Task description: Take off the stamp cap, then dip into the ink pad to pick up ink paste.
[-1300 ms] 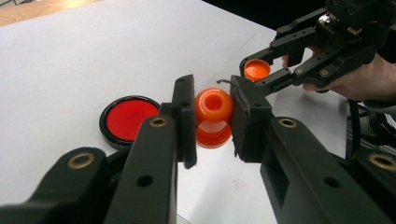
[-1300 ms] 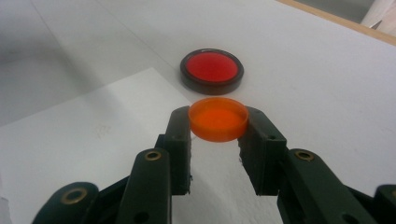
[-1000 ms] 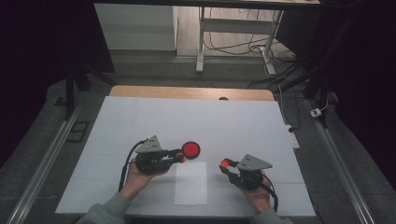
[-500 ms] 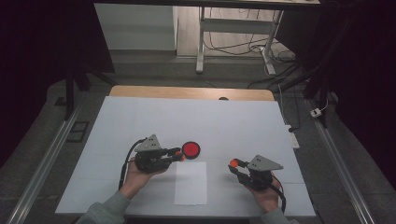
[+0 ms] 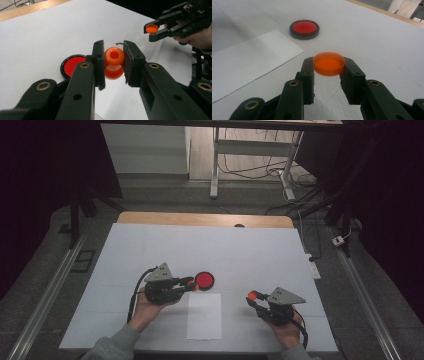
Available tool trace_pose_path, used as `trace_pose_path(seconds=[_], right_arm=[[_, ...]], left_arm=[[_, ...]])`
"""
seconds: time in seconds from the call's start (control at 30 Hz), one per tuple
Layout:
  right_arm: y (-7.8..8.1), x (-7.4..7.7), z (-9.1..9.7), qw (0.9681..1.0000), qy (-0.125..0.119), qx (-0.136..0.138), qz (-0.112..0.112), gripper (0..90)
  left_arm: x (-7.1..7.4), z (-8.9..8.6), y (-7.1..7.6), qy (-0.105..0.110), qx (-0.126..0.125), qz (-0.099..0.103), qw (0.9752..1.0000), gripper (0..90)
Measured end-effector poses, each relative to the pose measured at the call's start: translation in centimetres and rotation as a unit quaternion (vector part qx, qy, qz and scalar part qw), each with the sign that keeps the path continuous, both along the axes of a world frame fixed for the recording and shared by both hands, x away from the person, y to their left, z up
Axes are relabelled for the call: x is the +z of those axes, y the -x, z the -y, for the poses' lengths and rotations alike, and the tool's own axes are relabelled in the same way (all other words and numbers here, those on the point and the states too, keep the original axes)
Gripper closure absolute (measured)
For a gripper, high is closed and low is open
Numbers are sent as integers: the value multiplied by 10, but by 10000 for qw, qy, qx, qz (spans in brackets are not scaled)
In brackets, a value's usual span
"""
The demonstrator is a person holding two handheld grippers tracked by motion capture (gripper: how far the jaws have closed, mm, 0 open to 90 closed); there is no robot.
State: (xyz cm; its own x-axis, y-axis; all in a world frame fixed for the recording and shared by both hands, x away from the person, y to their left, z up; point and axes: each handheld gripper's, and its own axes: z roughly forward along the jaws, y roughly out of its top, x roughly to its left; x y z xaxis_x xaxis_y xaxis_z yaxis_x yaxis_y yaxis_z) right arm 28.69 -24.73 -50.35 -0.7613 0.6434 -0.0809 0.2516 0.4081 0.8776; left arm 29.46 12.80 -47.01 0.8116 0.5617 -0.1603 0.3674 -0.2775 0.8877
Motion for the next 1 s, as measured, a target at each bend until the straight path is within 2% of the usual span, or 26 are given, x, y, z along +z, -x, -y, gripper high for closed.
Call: trace_pose_path(seconds=[0.2,0.6,1.0], right_arm=[[0,0,-2,10000,64,24,-15,645],[-1,-1,-2,10000,16,0,-25,645],[-2,-2,-3,10000,2,-8,-52,645]], left_arm=[[3,0,-3,-6,25,39,10000,721],[4,1,-10,-42,35,21,10000,721],[4,4,-25,-133,63,-5,9999,721]])
